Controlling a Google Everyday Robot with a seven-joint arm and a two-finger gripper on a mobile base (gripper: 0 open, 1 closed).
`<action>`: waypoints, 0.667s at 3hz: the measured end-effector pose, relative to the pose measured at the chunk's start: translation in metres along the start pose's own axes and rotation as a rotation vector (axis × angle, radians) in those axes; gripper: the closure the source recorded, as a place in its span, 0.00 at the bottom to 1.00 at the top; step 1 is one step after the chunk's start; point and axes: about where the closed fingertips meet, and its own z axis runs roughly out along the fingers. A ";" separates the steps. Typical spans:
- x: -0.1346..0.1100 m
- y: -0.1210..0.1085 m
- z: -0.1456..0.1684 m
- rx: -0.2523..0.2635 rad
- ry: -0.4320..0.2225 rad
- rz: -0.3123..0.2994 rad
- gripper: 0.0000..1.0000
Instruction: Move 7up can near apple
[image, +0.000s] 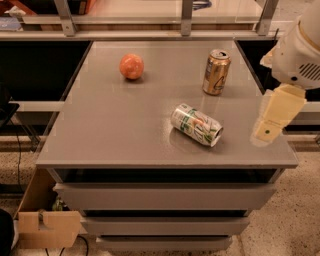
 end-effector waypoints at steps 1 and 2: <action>-0.020 0.000 0.030 -0.030 -0.049 0.061 0.00; -0.043 0.005 0.057 -0.065 -0.111 0.122 0.00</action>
Offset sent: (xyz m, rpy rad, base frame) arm 0.0388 0.0819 -0.0710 0.2653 0.0713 -0.1184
